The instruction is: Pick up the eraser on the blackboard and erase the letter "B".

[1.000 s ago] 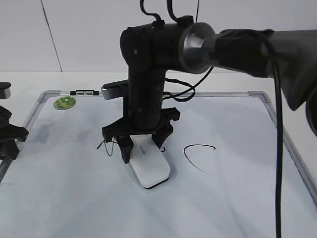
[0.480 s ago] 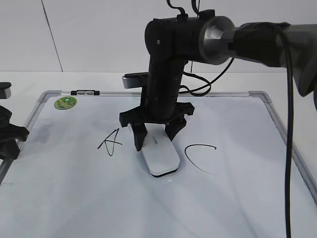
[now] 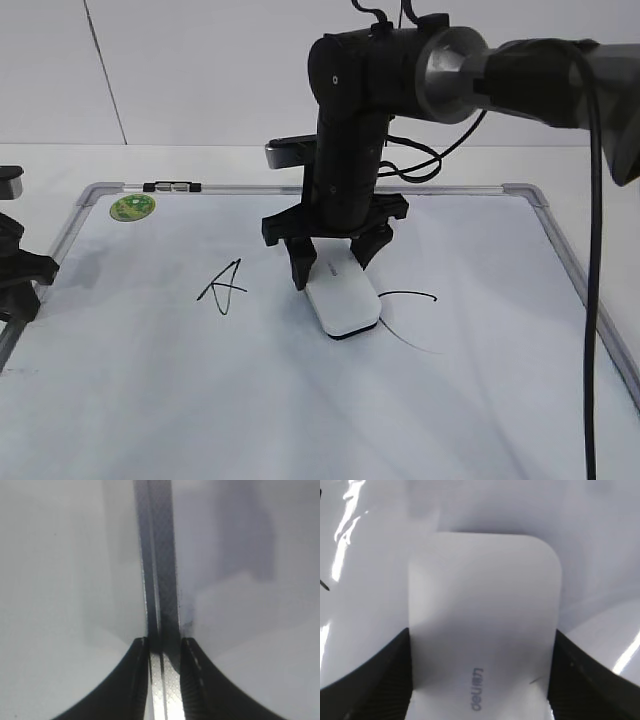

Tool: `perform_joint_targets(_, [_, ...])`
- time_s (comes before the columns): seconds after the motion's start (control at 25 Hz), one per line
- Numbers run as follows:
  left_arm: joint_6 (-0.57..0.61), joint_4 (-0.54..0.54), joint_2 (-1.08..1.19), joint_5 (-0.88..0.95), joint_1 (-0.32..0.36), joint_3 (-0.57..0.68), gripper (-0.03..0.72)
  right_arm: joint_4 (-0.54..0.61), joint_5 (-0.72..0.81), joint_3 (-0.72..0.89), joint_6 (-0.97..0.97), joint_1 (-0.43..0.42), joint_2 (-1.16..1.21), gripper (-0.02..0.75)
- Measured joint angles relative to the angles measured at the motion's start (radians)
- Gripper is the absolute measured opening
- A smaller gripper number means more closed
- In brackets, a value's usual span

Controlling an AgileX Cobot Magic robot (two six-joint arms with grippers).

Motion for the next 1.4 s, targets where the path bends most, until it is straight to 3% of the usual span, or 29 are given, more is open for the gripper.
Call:
perform_joint_targets(0.76, [0.000, 0.000, 0.000, 0.002, 0.000, 0.000, 0.146, 0.095, -0.010, 0.000, -0.032, 0.024, 0.000, 0.554])
perform_joint_targets(1.04, [0.000, 0.000, 0.000, 0.002, 0.000, 0.000, 0.146, 0.245, -0.017, 0.002, -0.055, 0.040, 0.004, 0.554])
perform_joint_targets(1.4, [0.000, 0.000, 0.000, 0.002, 0.000, 0.000, 0.146, 0.190, -0.020, 0.015, -0.053, 0.044, -0.016, 0.554])
